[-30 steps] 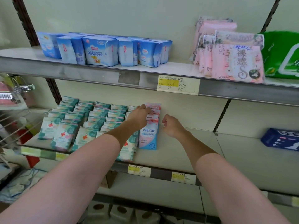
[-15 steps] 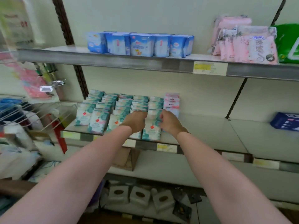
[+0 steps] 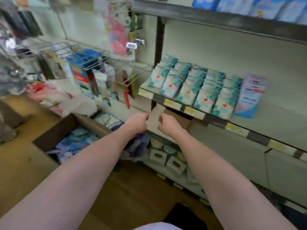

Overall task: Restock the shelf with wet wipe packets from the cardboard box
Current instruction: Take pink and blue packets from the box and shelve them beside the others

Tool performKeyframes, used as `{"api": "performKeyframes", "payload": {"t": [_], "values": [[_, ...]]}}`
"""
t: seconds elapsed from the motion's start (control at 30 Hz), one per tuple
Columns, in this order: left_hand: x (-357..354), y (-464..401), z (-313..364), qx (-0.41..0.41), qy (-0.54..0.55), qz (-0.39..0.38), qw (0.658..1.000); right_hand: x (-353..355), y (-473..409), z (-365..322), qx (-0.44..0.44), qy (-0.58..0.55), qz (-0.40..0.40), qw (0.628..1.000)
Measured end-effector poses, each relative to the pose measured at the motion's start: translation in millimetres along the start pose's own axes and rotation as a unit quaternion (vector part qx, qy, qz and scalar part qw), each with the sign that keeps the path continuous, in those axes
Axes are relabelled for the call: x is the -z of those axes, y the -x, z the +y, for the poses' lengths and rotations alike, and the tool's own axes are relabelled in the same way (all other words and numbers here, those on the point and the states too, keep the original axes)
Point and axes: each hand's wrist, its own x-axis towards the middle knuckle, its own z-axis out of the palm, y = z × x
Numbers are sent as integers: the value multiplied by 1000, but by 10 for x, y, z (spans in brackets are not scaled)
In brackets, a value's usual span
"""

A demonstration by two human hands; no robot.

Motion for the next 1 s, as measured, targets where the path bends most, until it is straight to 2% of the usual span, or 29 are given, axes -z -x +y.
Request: {"api": "performKeyframes", "payload": {"t": [0.23,0.43,0.7,0.87,1.0], "values": [[-194,373,-952,63,15,4,998,-679,-296,-744,54,12,-64,996],[-440,504,-1624,159,57,-26,985,-1345,-697,-1201,110,26,-132,985],[-799,345,-2302,280,79,-72,954,-2072,-1321,-1589,158,34,-239,957],[-876,285,-2559,338,139,-65,929,-2380,-1622,-1733,192,57,-268,942],[-865,371,-2802,390,135,-89,906,-2575,-1787,-1907,217,79,-293,928]]}}
